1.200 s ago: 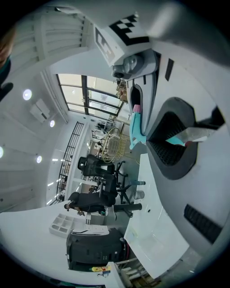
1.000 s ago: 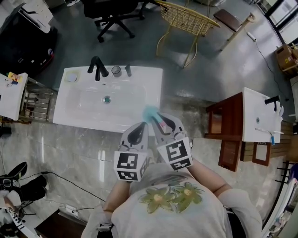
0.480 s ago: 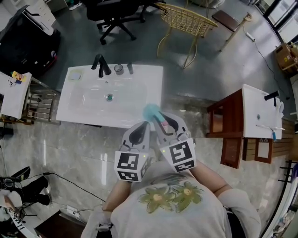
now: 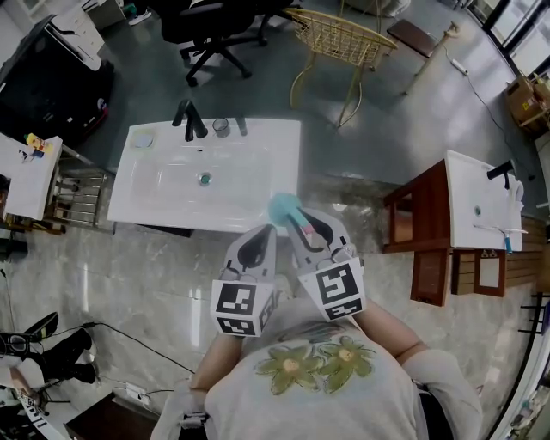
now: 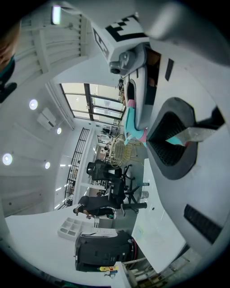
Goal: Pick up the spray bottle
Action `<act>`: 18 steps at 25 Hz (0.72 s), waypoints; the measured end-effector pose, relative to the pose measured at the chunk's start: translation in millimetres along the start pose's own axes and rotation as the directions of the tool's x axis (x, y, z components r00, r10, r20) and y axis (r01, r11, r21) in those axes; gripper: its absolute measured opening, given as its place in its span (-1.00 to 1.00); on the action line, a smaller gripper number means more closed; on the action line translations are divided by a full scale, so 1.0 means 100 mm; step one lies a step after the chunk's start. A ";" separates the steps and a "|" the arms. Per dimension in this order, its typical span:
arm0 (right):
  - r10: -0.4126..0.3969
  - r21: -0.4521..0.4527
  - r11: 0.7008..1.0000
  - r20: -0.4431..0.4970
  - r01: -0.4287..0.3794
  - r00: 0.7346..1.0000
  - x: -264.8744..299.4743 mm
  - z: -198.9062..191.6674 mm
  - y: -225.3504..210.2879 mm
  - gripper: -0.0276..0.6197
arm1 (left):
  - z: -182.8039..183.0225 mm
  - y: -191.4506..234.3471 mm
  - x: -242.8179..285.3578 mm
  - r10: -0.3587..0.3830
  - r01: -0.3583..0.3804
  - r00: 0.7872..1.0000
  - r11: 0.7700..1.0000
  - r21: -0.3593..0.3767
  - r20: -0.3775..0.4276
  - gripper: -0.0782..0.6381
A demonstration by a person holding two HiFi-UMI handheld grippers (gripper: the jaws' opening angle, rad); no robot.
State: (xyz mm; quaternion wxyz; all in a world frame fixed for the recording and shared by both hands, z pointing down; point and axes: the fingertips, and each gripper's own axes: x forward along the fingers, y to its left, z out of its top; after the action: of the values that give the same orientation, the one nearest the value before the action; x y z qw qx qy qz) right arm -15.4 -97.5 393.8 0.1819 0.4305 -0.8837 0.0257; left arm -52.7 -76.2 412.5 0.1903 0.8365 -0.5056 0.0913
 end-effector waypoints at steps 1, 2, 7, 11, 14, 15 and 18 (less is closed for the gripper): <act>-0.002 0.000 1.000 0.000 0.002 1.000 -0.01 0.00 0.01 -0.69 | 0.00 0.00 -0.02 0.001 -0.001 1.000 1.000 0.000 0.001 -0.76; -0.003 0.001 1.000 -0.001 0.003 1.000 -0.02 0.00 0.01 -0.69 | 0.00 0.00 -0.03 0.001 -0.001 1.000 1.000 0.000 0.002 -0.76; -0.005 -0.002 1.000 -0.009 0.005 1.000 -0.03 -0.02 0.05 -0.69 | -0.03 0.01 -0.07 0.000 0.000 1.000 1.000 -0.007 -0.003 -0.76; -0.005 -0.001 1.000 -0.015 0.005 1.000 -0.04 -0.04 0.06 -0.69 | -0.05 -0.01 -0.06 -0.008 0.008 1.000 1.000 -0.007 -0.007 -0.76; -0.009 0.000 1.000 -0.018 0.009 1.000 -0.05 -0.07 0.04 -0.69 | -0.06 -0.03 -0.03 -0.014 0.014 1.000 1.000 -0.008 -0.009 -0.76; -0.011 -0.001 1.000 -0.020 0.011 1.000 -0.05 -0.07 0.03 -0.69 | -0.06 -0.04 -0.02 -0.016 0.016 1.000 1.000 -0.008 -0.010 -0.76; -0.015 -0.004 1.000 -0.025 0.015 1.000 -0.04 -0.09 0.00 -0.69 | -0.06 -0.05 0.01 -0.022 0.021 1.000 1.000 -0.010 -0.013 -0.76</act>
State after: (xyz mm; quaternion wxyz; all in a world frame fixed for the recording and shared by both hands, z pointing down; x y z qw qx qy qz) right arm -10.6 -93.2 400.5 0.1942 0.4363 -0.8782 0.0281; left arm -47.7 -72.4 417.5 0.1986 0.8404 -0.4957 0.0924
